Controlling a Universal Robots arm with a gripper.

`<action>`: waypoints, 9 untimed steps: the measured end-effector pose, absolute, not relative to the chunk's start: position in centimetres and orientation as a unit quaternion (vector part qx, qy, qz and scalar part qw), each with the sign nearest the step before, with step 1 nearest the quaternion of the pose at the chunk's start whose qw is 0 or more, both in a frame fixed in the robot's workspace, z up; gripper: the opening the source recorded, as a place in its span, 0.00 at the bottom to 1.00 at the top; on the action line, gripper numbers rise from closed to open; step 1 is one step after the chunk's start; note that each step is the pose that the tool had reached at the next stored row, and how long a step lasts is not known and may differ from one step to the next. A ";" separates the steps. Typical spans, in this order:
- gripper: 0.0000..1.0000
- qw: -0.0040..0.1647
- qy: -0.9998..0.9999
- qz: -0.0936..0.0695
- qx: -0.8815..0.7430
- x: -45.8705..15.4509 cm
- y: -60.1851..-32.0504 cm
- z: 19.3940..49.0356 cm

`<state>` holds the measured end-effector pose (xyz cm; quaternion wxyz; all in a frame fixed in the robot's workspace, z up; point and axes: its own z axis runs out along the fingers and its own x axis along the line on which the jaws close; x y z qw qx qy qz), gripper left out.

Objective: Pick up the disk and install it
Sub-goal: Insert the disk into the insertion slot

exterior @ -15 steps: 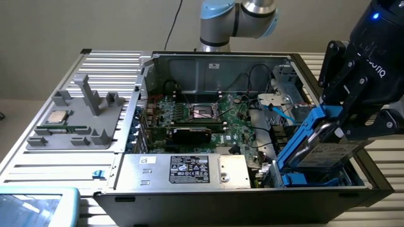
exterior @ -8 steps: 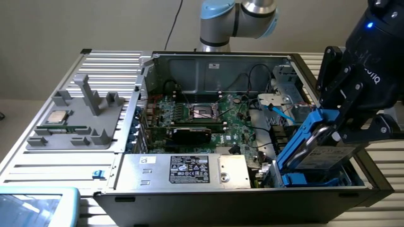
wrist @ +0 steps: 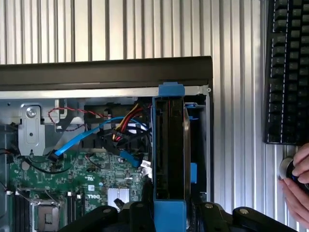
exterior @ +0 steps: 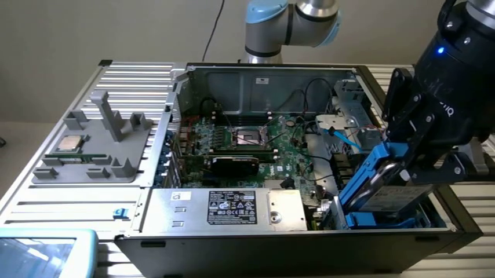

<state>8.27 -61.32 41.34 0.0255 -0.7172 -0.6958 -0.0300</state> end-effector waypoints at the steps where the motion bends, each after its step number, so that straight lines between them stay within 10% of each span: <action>1: 0.37 0.026 -0.696 -0.030 -0.717 8.3 -61.3 41.2; 9: 0.37 0.026 -0.696 -0.030 -0.717 8.3 -61.3 40.3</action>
